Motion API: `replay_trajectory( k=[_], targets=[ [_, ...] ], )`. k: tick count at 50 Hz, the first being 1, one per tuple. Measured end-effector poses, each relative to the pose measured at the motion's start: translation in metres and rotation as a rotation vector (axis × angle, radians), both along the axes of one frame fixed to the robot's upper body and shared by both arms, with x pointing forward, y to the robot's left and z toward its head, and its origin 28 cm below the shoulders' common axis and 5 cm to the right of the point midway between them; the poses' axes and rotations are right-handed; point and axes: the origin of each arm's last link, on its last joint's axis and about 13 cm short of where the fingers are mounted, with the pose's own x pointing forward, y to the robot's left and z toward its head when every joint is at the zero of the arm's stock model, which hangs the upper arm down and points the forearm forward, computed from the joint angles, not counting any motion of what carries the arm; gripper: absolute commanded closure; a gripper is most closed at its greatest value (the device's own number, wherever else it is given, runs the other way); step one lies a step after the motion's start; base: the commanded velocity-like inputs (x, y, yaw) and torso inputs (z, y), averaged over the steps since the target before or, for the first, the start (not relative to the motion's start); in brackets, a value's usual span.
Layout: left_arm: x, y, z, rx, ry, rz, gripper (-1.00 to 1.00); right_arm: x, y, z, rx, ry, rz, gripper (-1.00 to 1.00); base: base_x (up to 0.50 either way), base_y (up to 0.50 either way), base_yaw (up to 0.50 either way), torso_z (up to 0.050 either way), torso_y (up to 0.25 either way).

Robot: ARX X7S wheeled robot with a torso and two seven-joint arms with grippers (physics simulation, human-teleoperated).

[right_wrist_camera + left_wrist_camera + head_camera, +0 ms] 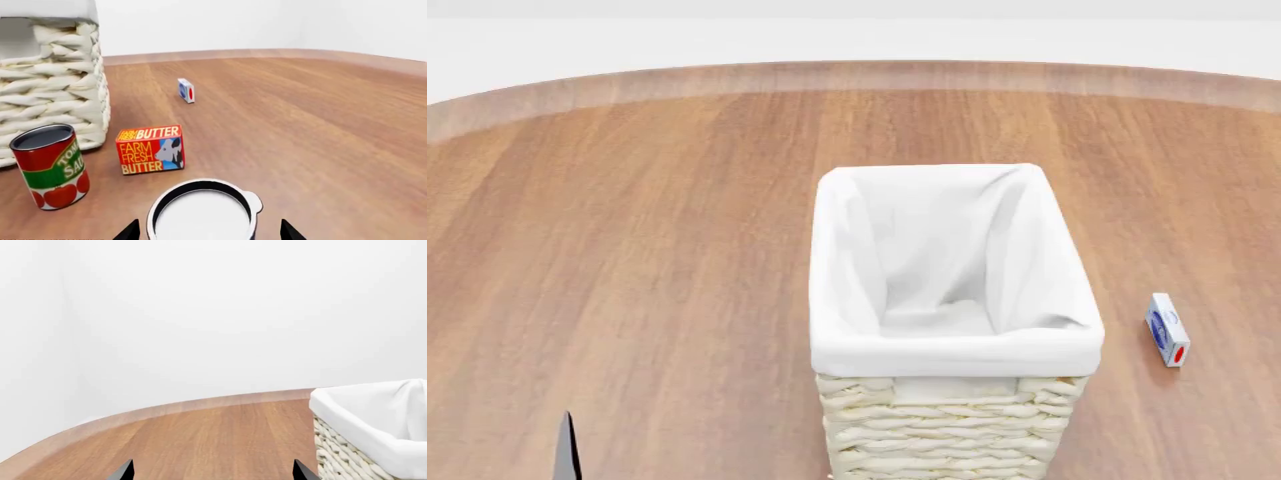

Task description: Pick up the alphabet soup and put it in the basket.

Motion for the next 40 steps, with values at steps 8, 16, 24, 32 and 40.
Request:
replay_trajectory(
  k=[8,16,24,32,40],
  targets=[
    [0.0,0.0,0.0,0.0,-0.001,0.001,-1.0,0.001,0.001,-0.002,0.009,-0.003,-0.004,1.0,0.0,0.0,0.0,0.0,0.0],
    [0.0,0.0,0.0,0.0,-0.001,0.001,-1.0,0.002,0.001,-0.002,0.019,-0.01,-0.009,1.0,0.0,0.0,0.0,0.0,0.0],
    [0.0,0.0,0.0,0.001,0.0,0.001,-1.0,0.003,0.003,0.0,0.026,-0.011,-0.007,1.0,0.0,0.0,0.0,0.0,0.0],
    [0.0,0.0,0.0,0.001,0.0,0.002,-1.0,0.007,0.003,0.017,0.024,-0.04,0.009,1.0,0.0,0.0,0.0,0.0,0.0],
    [0.0,0.001,0.001,0.0,-0.002,0.003,-1.0,0.012,0.002,0.042,0.009,-0.088,0.018,1.0,0.0,0.0,0.0,0.0,0.001]
  ],
)
